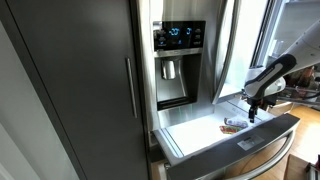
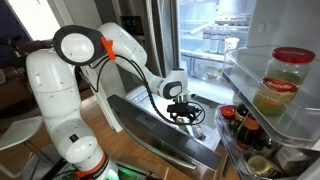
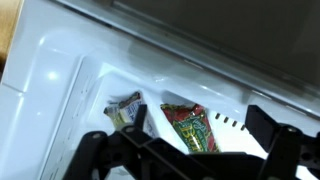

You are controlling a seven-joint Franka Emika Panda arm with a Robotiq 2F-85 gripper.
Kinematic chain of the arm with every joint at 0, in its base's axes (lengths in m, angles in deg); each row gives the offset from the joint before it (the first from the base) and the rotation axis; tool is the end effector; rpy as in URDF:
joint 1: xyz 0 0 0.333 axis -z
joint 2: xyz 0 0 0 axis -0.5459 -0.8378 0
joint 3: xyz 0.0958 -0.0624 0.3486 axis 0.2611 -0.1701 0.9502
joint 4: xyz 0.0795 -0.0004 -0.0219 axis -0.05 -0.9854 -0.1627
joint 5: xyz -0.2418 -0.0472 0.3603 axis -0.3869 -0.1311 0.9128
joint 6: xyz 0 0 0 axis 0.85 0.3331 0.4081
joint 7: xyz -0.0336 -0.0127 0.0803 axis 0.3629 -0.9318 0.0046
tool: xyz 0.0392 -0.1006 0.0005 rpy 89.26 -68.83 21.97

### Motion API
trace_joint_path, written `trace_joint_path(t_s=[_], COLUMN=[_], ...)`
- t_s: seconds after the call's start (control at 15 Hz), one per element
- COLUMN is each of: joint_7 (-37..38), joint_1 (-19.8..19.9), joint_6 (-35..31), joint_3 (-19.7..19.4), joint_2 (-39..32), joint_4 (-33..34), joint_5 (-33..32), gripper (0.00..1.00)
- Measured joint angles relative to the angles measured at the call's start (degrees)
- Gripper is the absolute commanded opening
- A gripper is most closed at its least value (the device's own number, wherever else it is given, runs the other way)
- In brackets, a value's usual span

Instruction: Put the tomato packets in the fridge

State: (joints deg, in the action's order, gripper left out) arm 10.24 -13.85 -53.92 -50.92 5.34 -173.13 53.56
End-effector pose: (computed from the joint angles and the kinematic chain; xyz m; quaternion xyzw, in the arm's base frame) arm 0.4195 -0.3375 0.2444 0.9942 0.0459 -0.0844 0.0482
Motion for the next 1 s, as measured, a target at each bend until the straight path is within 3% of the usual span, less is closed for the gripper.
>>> trace_joint_path(t_s=[0.53, 1.0], joint_7=[-13.8, -27.5], joint_1=[5.5, 12.6], joint_6=[-8.4, -16.5], joint_3=[8.1, 16.3], joint_2=[-7.1, -11.9], joint_4=[1.5, 1.9], joint_5=[12.1, 19.2], gripper=[1.00, 0.97])
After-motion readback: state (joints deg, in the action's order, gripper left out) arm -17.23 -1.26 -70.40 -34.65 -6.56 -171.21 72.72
